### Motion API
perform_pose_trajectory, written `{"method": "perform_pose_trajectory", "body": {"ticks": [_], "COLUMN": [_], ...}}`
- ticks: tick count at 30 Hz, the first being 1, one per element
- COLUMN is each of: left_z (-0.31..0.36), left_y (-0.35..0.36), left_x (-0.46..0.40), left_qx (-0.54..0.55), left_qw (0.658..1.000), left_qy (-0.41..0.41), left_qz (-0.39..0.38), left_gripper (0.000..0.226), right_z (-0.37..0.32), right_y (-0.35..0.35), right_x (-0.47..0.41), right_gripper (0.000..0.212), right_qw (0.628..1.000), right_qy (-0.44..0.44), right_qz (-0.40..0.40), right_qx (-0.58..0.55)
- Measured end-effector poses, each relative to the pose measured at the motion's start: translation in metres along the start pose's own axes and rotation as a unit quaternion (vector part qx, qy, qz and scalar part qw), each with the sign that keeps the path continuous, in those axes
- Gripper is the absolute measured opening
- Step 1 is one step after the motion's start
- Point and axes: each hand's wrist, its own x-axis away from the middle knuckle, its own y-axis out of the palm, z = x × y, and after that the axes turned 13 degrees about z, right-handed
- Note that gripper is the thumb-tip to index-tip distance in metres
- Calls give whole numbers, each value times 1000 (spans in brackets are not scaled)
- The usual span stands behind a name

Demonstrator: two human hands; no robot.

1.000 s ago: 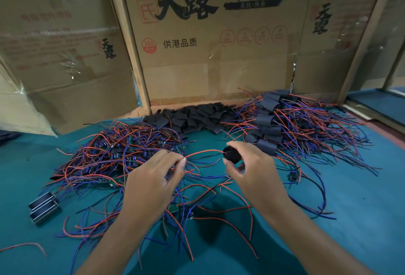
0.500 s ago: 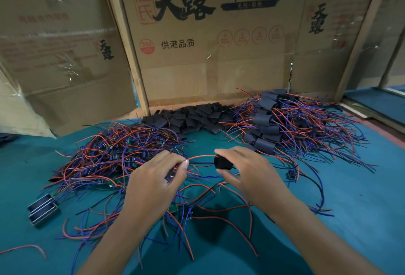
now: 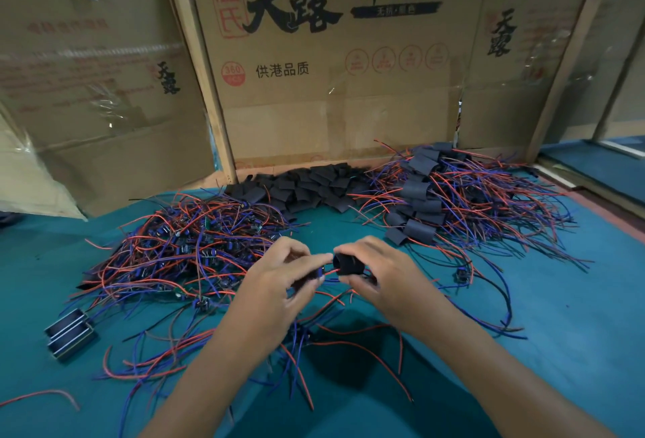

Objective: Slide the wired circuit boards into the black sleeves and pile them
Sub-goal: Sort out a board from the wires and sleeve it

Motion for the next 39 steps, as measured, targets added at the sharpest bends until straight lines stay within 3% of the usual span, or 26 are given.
{"method": "perform_pose_trajectory", "body": {"ticks": [8, 16, 27, 33, 39], "left_z": [-4, -4, 1, 1, -3], "left_y": [4, 6, 14, 14, 19], "left_x": [4, 5, 7, 8, 10], "left_qx": [18, 86, 88, 91, 102], "left_qw": [997, 989, 988, 991, 989], "left_qy": [-31, -120, -115, -90, -101], "left_qz": [65, 15, 50, 40, 42], "left_gripper": [21, 15, 12, 20, 26], "right_z": [-5, -3, -5, -4, -3], "right_y": [3, 2, 2, 0, 6], "right_x": [1, 2, 4, 5, 6], "right_gripper": [31, 39, 42, 24, 24], "right_qw": [1000, 1000, 999, 1000, 999], "right_qy": [-23, -21, -33, -15, -19], "right_qz": [2, -9, -19, -6, -26], "right_qx": [-20, -10, -5, -19, 13]}}
